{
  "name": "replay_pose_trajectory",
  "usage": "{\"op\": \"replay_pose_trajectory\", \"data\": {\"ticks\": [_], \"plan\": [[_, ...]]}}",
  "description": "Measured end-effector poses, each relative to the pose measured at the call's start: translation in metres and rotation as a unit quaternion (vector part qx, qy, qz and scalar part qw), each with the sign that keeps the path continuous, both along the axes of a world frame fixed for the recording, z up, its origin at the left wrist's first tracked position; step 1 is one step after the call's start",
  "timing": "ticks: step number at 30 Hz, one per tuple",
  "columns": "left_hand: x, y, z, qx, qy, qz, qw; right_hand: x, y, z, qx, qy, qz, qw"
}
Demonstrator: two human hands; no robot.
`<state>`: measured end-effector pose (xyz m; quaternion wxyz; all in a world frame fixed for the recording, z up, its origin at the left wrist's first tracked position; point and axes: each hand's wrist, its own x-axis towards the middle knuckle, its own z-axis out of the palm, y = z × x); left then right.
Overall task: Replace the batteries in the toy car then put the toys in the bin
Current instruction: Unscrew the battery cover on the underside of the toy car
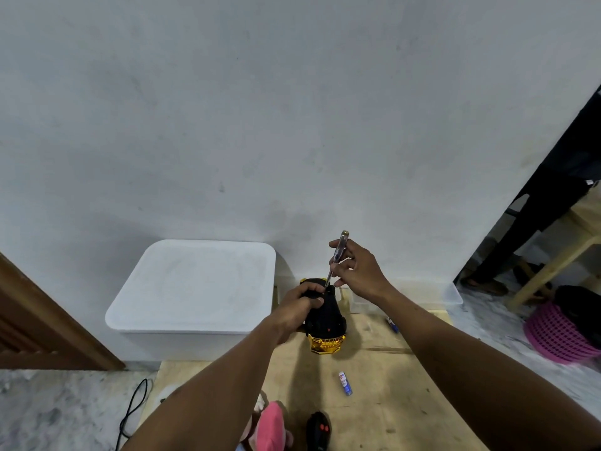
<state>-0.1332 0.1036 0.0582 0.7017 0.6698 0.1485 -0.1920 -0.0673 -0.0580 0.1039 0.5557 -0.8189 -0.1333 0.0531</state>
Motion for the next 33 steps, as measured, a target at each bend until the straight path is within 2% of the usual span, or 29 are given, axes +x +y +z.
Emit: {"op": "replay_pose_trajectory", "data": {"ticks": [23,33], "plan": [[0.0054,0.0033,0.0002,-0.013,0.011,-0.006,1.0,0.0035,0.0083,0.0009,-0.033,-0.008,0.028,0.999],[0.0083,0.0055,0.0021,0.0,0.009,-0.003,1.0,0.008,0.0074,-0.0024,-0.006,-0.008,0.01,1.0]]}}
